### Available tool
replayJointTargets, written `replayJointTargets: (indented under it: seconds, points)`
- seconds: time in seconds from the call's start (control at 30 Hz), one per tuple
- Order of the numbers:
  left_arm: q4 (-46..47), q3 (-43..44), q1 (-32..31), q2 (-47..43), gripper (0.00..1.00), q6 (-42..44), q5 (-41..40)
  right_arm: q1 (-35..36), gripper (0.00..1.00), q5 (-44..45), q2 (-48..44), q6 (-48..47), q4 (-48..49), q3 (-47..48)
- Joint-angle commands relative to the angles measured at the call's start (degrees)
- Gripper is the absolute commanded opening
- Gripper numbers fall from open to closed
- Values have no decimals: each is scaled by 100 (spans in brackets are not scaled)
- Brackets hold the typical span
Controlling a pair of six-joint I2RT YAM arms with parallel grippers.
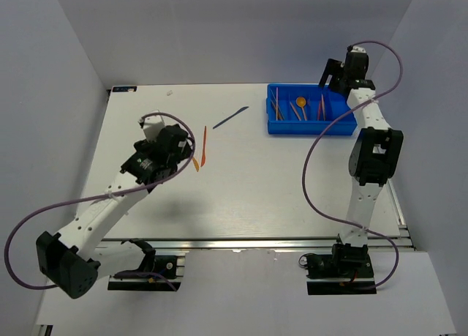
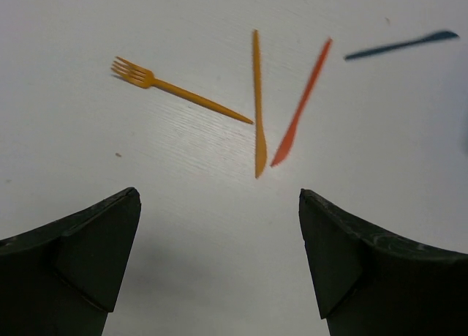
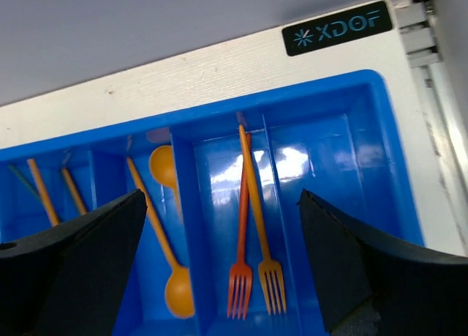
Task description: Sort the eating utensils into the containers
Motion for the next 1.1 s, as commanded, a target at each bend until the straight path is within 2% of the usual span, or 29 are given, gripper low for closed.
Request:
replayJointTargets:
  seconds: [0.0, 0.1, 0.13, 0.2, 0.23, 0.33, 0.4, 0.6, 0.63, 0.67, 0.7, 0.93, 1.07]
  points:
    - [-84, 257, 816, 269, 98, -342, 60, 136, 89, 379, -904, 180, -581, 194]
    - [-74, 406, 1545, 778, 98, -455, 508, 531, 89, 451, -1676, 260, -927, -384]
    - [-170, 468, 1714, 937, 98, -787, 597, 628, 89, 425, -2192, 286, -928, -682]
    - [-355, 616, 2048, 1401, 98, -1227, 720, 935, 89, 346, -2730, 374, -762, -1806]
    - [-443, 713, 2085, 1569, 97, -1352, 712, 1145, 89, 250, -3246, 392, -491, -2219]
    - [-794, 1100, 2111, 2237, 95, -2096, 423, 1471, 89, 109, -3995, 575, -112, -3600]
    - [-1022, 1406, 2129, 2789, 94, -2658, 247, 1569, 89, 91, -4209, 708, 83, -4302]
    - [-1296, 2146, 2295, 3908, 83, -3277, 184, 1876, 89, -208, -4631, 849, 197, -5210]
    - [-1400, 2286, 2313, 4144, 81, -3347, 167, 1911, 89, -252, -4675, 840, 163, -5325]
    - [-1428, 2340, 2331, 4251, 74, -3400, 184, 1929, 89, -252, -4693, 857, 127, -5369]
    - [-1419, 2366, 2357, 4347, 73, -3418, 202, 1964, 89, -252, -4728, 858, 110, -5413]
    - [-893, 2077, 2524, 4981, 73, -3313, 395, 2070, 89, -252, -5114, 743, 109, -5545]
    - [-277, 1595, 2595, 5148, 58, -3128, 606, 2105, 89, -252, -5229, 708, 136, -5607]
